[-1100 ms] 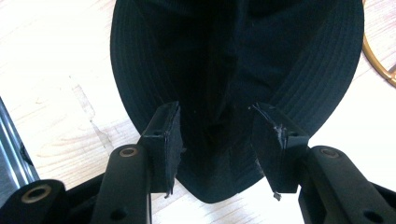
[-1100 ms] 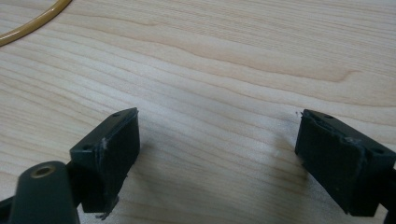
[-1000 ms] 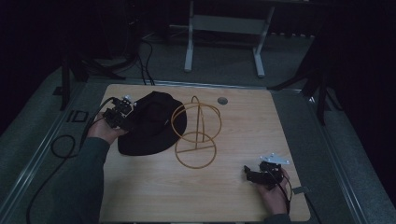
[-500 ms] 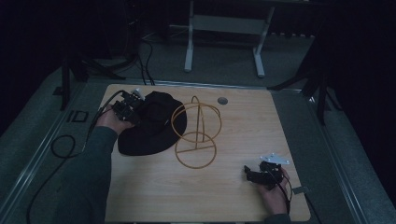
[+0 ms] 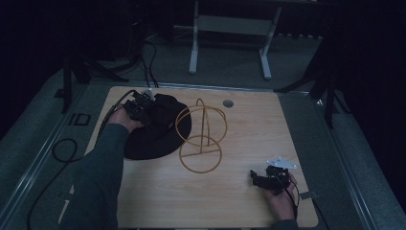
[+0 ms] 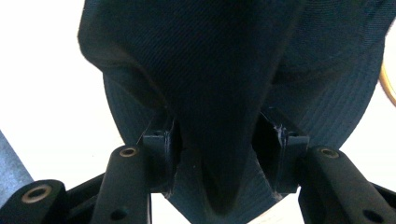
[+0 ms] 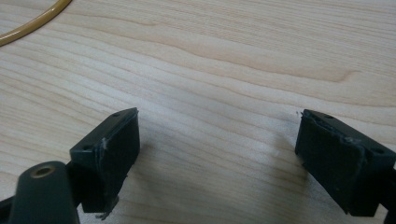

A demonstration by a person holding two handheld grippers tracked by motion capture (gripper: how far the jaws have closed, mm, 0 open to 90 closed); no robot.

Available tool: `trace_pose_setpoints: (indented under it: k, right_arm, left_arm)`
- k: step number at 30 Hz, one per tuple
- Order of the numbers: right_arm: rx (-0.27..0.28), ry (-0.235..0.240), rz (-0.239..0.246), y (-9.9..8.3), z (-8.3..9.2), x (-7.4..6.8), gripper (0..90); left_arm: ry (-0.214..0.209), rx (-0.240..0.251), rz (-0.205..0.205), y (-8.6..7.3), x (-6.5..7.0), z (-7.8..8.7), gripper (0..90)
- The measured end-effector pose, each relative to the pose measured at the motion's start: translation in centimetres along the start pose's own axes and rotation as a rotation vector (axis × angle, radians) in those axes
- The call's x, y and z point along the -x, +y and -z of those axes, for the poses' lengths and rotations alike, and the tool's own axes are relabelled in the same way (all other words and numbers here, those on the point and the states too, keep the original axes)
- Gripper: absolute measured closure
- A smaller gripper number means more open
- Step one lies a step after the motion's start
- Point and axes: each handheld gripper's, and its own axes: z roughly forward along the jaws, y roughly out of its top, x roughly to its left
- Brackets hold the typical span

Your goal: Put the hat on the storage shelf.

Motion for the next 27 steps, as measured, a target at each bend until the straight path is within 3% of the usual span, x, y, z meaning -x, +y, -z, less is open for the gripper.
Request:
trace_pose_setpoints:
  k: [4, 12, 15, 22, 27]
  right_arm:
    - [0.0, 0.0, 0.0, 0.0, 0.0, 0.0, 13.7]
    - [0.0, 0.0, 0.0, 0.0, 0.0, 0.0, 13.7]
    - [0.0, 0.0, 0.0, 0.0, 0.0, 0.0, 13.7]
    - [0.0, 0.002, 0.001, 0.0, 0.0, 0.0, 13.7]
    - [0.0, 0.003, 0.002, 0.0, 0.0, 0.0, 13.7]
  left_arm:
    - [0.009, -0.027, 0.001, 0.3, -0.1, -0.8, 54.9]
    - [-0.008, -0.031, 0.036, 0.8, -0.5, -1.0, 60.9]
    - [-0.012, -0.031, 0.036, 0.9, -0.5, -1.0, 64.9]
    - [-0.023, -0.054, 0.009, 1.0, -0.1, -1.3, 85.4]
    - [-0.063, -0.066, 0.022, 0.8, -0.4, -0.9, 87.6]
